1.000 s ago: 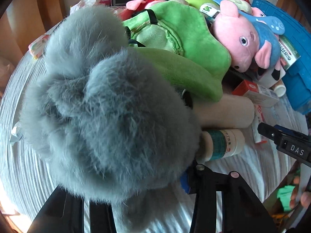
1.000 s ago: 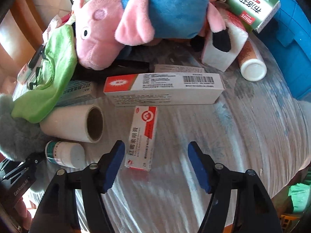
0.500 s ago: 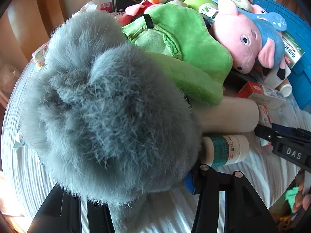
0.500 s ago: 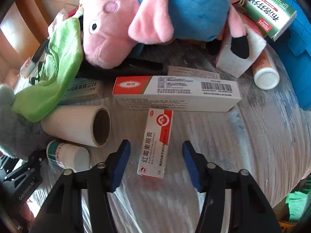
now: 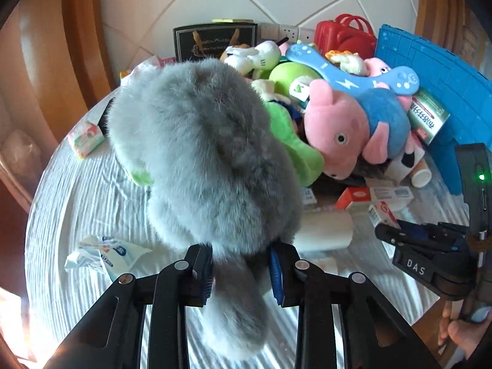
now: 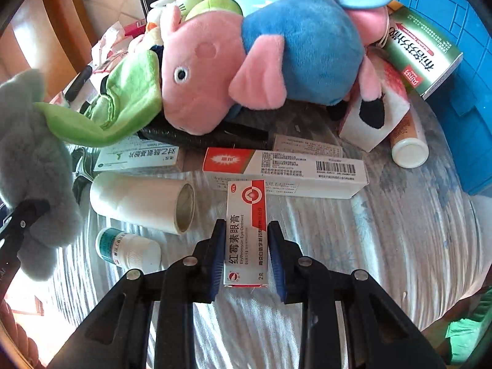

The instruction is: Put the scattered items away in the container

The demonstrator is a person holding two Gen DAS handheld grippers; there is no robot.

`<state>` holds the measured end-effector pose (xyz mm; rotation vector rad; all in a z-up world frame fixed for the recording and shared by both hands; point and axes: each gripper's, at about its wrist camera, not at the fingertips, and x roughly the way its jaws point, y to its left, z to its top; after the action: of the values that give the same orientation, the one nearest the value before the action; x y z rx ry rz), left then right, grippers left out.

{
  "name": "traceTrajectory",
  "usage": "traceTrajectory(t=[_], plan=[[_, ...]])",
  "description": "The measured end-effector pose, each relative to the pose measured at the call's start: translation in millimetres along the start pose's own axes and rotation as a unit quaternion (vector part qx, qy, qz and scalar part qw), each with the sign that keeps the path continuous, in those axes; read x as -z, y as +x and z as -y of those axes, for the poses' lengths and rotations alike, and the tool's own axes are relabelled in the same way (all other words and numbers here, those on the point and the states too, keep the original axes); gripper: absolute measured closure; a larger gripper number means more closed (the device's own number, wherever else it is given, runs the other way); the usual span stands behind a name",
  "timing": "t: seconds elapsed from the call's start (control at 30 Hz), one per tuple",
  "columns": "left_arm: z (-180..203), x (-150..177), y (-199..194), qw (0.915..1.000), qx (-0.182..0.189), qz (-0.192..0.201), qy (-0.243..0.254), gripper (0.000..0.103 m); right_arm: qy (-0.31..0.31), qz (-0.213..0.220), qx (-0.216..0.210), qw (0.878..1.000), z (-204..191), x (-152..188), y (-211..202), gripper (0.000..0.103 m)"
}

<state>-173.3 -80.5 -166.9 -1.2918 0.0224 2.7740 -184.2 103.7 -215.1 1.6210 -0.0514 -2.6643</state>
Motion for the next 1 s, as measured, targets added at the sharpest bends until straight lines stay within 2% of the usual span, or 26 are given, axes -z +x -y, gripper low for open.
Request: traceTrajectory(t=[0.07, 0.17, 0.3, 0.4, 0.47, 0.53, 0.67, 0.73, 0.87, 0.93, 1.0], plan=[[4, -5, -11, 0.9999, 0.001, 0.012, 0.004, 0.077, 0.003, 0.012, -0.004, 1.0, -2, -2, -10, 0.076], [10, -15, -22, 0.9996, 0.008, 0.023, 0.012, 0.093, 0.001, 0.035, -0.014, 0.999, 13, 1, -38, 0.076], [19, -26, -22, 0.9997, 0.015, 0.02, 0.009, 0.096, -0.007, 0.062, -0.025, 0.998, 6, -23, -56, 0.076], [21, -24, -11, 0.9999, 0.011, 0.001, 0.001, 0.096, -0.014, 0.068, -0.029, 0.997, 12, -27, -64, 0.076], [19, -18, -1, 0.9997, 0.01, -0.02, -0.008, 0.091, -0.02, 0.063, -0.032, 0.997, 16, -27, -62, 0.076], [15, -9, 11, 0.9989, 0.003, -0.044, -0.018, 0.08, -0.024, 0.054, -0.04, 0.997, 20, -25, -56, 0.076], [3, 5, 30, 0.9955, -0.004, -0.082, -0.047, 0.069, -0.034, 0.036, -0.058, 0.997, 17, -22, -40, 0.076], [-1, 6, 34, 0.9945, -0.006, -0.088, -0.057, 0.056, -0.041, 0.031, -0.065, 0.997, 15, -22, -35, 0.076], [-6, 0, 25, 0.9954, -0.021, -0.07, -0.062, 0.042, -0.055, 0.026, -0.078, 0.995, 8, -28, -28, 0.076], [-7, -6, 13, 0.9961, -0.043, -0.05, -0.058, 0.026, -0.065, 0.024, -0.087, 0.994, 2, -32, -25, 0.076], [-9, -11, -2, 0.9965, -0.058, -0.024, -0.055, 0.023, -0.079, 0.023, -0.099, 0.992, -5, -36, -23, 0.076]])
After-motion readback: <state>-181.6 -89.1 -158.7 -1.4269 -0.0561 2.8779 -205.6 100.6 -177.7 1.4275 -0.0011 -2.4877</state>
